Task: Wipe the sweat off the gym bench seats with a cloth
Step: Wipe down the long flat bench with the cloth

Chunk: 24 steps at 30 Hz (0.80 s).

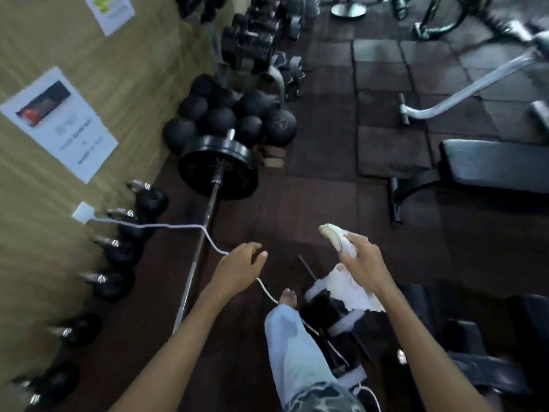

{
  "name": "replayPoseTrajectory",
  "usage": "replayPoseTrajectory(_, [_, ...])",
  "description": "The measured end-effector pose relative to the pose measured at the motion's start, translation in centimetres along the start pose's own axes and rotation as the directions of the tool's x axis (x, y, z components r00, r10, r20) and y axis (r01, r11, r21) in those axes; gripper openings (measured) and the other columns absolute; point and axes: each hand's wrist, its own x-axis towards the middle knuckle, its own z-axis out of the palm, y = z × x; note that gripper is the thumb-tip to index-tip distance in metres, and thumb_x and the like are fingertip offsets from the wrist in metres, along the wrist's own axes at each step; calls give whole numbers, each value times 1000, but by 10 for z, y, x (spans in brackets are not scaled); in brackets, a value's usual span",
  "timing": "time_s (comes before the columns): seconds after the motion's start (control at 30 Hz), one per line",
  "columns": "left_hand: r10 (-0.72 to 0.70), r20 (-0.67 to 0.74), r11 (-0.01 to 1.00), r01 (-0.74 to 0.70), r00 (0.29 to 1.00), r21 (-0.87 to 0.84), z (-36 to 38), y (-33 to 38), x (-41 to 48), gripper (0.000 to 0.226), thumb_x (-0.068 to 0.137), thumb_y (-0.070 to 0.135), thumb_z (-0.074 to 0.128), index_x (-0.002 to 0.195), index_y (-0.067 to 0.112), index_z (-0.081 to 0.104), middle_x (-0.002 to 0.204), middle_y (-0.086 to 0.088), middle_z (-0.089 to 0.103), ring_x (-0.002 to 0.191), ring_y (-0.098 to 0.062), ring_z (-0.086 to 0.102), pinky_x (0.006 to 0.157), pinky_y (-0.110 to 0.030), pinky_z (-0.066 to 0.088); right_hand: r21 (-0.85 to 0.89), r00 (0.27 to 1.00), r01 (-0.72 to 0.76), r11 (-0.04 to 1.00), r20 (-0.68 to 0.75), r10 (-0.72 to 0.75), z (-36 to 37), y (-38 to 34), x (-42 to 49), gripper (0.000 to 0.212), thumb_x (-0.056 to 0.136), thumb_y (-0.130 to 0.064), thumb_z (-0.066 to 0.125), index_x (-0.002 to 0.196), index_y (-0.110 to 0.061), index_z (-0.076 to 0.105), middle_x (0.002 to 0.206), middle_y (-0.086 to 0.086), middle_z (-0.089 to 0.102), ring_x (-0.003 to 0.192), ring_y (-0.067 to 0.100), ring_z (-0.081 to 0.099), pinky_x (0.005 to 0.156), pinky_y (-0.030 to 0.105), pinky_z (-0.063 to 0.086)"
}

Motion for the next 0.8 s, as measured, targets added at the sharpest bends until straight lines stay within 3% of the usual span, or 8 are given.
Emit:
replayPoseTrajectory(0.07, [13, 28, 1000, -12, 1000, -10, -19, 18, 63, 42, 96, 40, 47, 130, 16, 55, 126, -5, 59, 118, -21, 55, 101, -38, 42, 15, 999, -17, 1000, -30, 17, -9, -15, 48, 39, 80, -29, 57, 119, -32, 62, 114, -2, 61, 76, 22, 66, 70, 44, 57])
replayPoseTrajectory(0.23, [96, 195, 995, -99, 976, 4, -62, 65, 192, 42, 96, 40, 49, 129, 15, 56, 122, -4, 63, 110, -20, 58, 98, -35, 46, 77, 980, -126, 989, -144, 136, -54, -52, 137, 33, 82, -19, 56, 113, -15, 63, 97, -4, 60, 80, 24, 65, 73, 49, 57])
replayPoseTrajectory(0.43, [174, 353, 974, -214, 919, 77, -86, 132, 329, 48, 97, 49, 43, 133, 19, 50, 128, 1, 58, 113, -16, 56, 97, -35, 46, 123, 939, -206, 971, -253, 231, -109, -60, 228, 31, 84, -20, 57, 113, -11, 62, 104, -1, 61, 86, 24, 63, 80, 47, 54])
replayPoseTrajectory(0.63, [327, 486, 875, -454, 811, 169, -84, 236, 479, 48, 97, 48, 43, 132, 17, 52, 128, -2, 60, 116, -18, 56, 98, -31, 43, 86, 876, -311, 947, -360, 320, -161, -47, 328, 34, 82, -27, 57, 116, -25, 64, 122, -5, 54, 103, 21, 55, 92, 44, 48])
replayPoseTrajectory(0.73, [355, 570, 828, -532, 741, 175, -75, 288, 564, 51, 97, 49, 42, 134, 16, 50, 132, -2, 57, 118, -16, 54, 98, -29, 43, 196, 845, -355, 914, -352, 404, -187, -38, 385, 31, 83, -24, 55, 111, -17, 65, 100, -4, 63, 89, 21, 61, 84, 44, 53])
replayPoseTrajectory(0.8, [361, 617, 809, -564, 699, 165, -68, 324, 613, 53, 97, 51, 41, 135, 15, 49, 132, -2, 56, 116, -15, 54, 94, -27, 42, 297, 826, -375, 878, -324, 462, -206, -35, 416, 36, 80, -24, 55, 113, -28, 67, 91, -10, 66, 85, 16, 63, 80, 43, 55])
